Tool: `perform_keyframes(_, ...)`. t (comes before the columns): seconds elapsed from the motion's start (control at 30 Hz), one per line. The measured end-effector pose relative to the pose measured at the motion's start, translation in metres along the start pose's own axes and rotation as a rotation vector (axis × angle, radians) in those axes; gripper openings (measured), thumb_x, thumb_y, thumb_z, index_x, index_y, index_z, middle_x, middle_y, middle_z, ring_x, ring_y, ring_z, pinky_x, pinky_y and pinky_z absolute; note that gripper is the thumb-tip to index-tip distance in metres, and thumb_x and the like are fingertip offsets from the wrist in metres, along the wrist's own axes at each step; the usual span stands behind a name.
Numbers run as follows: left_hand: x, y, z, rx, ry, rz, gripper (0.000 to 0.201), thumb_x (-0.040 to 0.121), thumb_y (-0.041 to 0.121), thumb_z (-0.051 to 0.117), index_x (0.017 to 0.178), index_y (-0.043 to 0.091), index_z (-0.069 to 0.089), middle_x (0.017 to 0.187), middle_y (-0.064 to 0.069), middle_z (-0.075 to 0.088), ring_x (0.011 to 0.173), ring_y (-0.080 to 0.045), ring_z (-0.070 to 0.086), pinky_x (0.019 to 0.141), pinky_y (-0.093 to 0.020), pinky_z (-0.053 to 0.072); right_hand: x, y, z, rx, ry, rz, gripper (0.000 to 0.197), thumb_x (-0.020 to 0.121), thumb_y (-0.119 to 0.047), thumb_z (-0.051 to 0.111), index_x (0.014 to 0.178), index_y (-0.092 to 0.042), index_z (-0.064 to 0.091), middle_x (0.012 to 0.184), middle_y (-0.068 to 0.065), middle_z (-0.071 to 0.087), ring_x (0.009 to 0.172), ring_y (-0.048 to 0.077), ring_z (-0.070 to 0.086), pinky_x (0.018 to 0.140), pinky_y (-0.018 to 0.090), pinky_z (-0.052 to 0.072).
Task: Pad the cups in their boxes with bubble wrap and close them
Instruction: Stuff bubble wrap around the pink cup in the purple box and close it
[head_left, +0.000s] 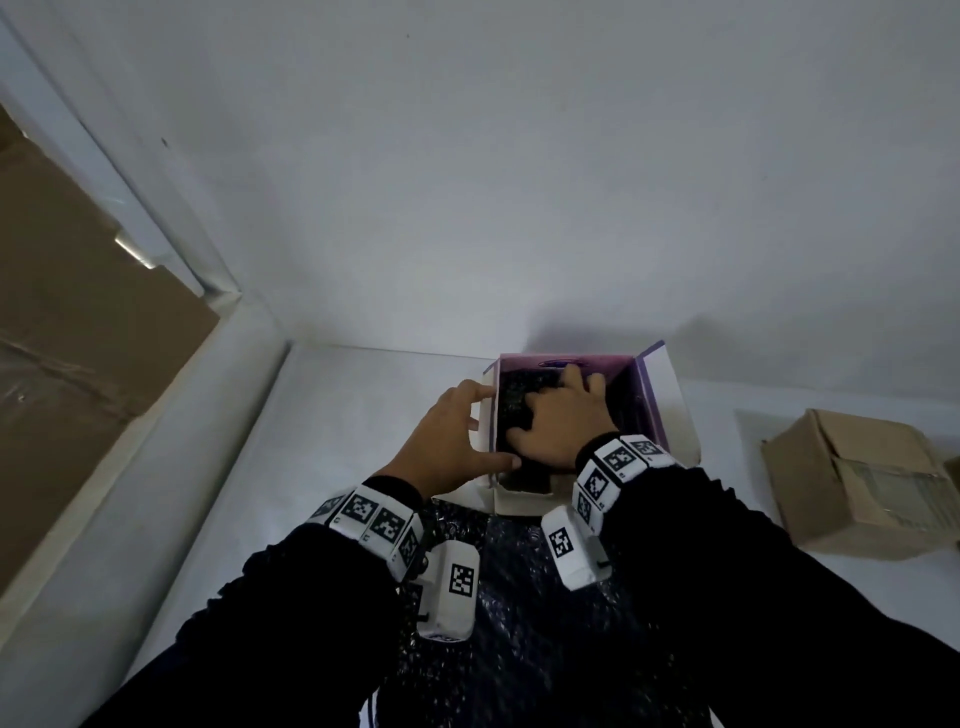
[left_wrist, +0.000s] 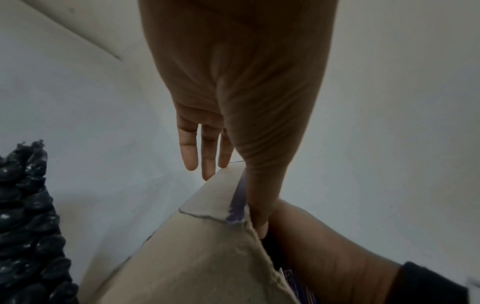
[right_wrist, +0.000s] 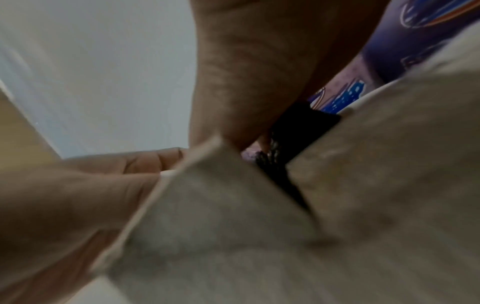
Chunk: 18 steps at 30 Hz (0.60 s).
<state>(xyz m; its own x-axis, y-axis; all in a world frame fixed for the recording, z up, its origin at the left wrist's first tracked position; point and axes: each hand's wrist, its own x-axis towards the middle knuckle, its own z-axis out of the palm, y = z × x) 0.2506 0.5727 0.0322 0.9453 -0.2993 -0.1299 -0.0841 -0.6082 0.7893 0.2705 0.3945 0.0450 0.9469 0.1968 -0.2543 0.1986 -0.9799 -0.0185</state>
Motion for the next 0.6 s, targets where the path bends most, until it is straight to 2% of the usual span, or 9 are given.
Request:
perform_keyframes(0.07, 0.000, 0.000, -0.001, 0.013, -0.009, 0.001, 0.086, 0.065, 0.042, 0.087, 0.136, 0.027, 0.040, 0.138, 0.005, 0.044, 0.106, -0.010, 0.055, 0.074, -0.019, 0.043, 0.005, -0.001, -0.005, 0.065, -0.140, -0.013, 0.040, 0.071, -0.048, 0.050, 0.098, -0.021, 0.061, 0.105, 0.003, 0.064, 0.121, 0.030, 0.032, 0.099, 0.051, 0.023)
perform_keyframes(0.13, -0.001, 0.000, -0.003, 0.028, -0.012, 0.000, 0.088, 0.064, 0.045, 0.086, 0.137, 0.027, 0.039, 0.138, 0.006, 0.044, 0.105, -0.008, 0.056, 0.074, -0.019, 0.044, 0.009, 0.002, -0.010, 0.171, -0.160, -0.035, 0.034, 0.072, -0.036, 0.059, 0.099, -0.016, 0.061, 0.106, 0.008, 0.062, 0.117, 0.030, 0.044, 0.096, 0.043, 0.036)
perform_keyframes(0.2, -0.001, 0.000, -0.003, 0.025, -0.015, 0.004, 0.088, 0.064, 0.047, 0.086, 0.137, 0.028, 0.039, 0.138, 0.007, 0.044, 0.104, -0.007, 0.056, 0.073, -0.017, 0.044, 0.011, 0.009, -0.013, 0.357, -0.012, -0.039, 0.031, 0.073, -0.025, 0.067, 0.100, -0.015, 0.059, 0.102, 0.008, 0.065, 0.102, 0.029, 0.059, 0.082, 0.035, 0.048)
perform_keyframes(0.27, -0.001, 0.001, -0.003, 0.013, -0.013, 0.009, 0.087, 0.064, 0.047, 0.085, 0.136, 0.028, 0.039, 0.139, 0.008, 0.045, 0.103, -0.007, 0.057, 0.072, -0.017, 0.046, 0.009, 0.013, -0.012, 0.462, 0.177, -0.023, 0.032, 0.072, -0.020, 0.071, 0.098, -0.016, 0.052, 0.100, 0.006, 0.062, 0.091, 0.028, 0.060, 0.076, 0.036, 0.049)
perform_keyframes(0.3, -0.001, 0.001, -0.002, 0.008, -0.011, 0.009, 0.087, 0.065, 0.046, 0.085, 0.136, 0.028, 0.040, 0.139, 0.008, 0.044, 0.103, -0.007, 0.058, 0.072, -0.017, 0.046, 0.008, 0.014, -0.009, 0.427, 0.251, -0.021, 0.030, 0.074, -0.019, 0.071, 0.095, -0.017, 0.050, 0.101, 0.005, 0.060, 0.090, 0.028, 0.059, 0.076, 0.037, 0.048)
perform_keyframes(0.4, -0.002, 0.000, 0.000, 0.009, 0.004, 0.006, 0.084, 0.066, 0.044, 0.085, 0.135, 0.028, 0.039, 0.140, 0.007, 0.044, 0.102, -0.009, 0.058, 0.071, -0.016, 0.046, 0.005, 0.010, 0.001, 0.080, 0.328, -0.045, 0.018, 0.082, -0.033, 0.063, 0.094, -0.021, 0.058, 0.107, 0.000, 0.064, 0.105, 0.027, 0.049, 0.087, 0.042, 0.038)
perform_keyframes(0.5, -0.002, -0.001, 0.000, 0.019, 0.013, -0.002, 0.083, 0.069, 0.043, 0.084, 0.137, 0.028, 0.039, 0.141, 0.006, 0.044, 0.102, -0.011, 0.059, 0.072, -0.013, 0.044, 0.004, 0.007, 0.003, -0.037, 0.189, -0.038, 0.033, 0.088, -0.053, 0.049, 0.096, -0.026, 0.065, 0.104, -0.005, 0.067, 0.115, 0.027, 0.038, 0.091, 0.047, 0.027)
perform_keyframes(0.6, -0.005, -0.001, 0.001, 0.043, 0.028, 0.002, 0.082, 0.072, 0.044, 0.082, 0.139, 0.028, 0.039, 0.141, 0.003, 0.044, 0.104, -0.012, 0.058, 0.075, -0.016, 0.045, -0.002, 0.010, 0.004, -0.014, 0.036, -0.051, 0.041, 0.091, -0.057, 0.040, 0.106, -0.028, 0.066, 0.115, -0.003, 0.063, 0.121, 0.029, 0.032, 0.095, 0.050, 0.022)
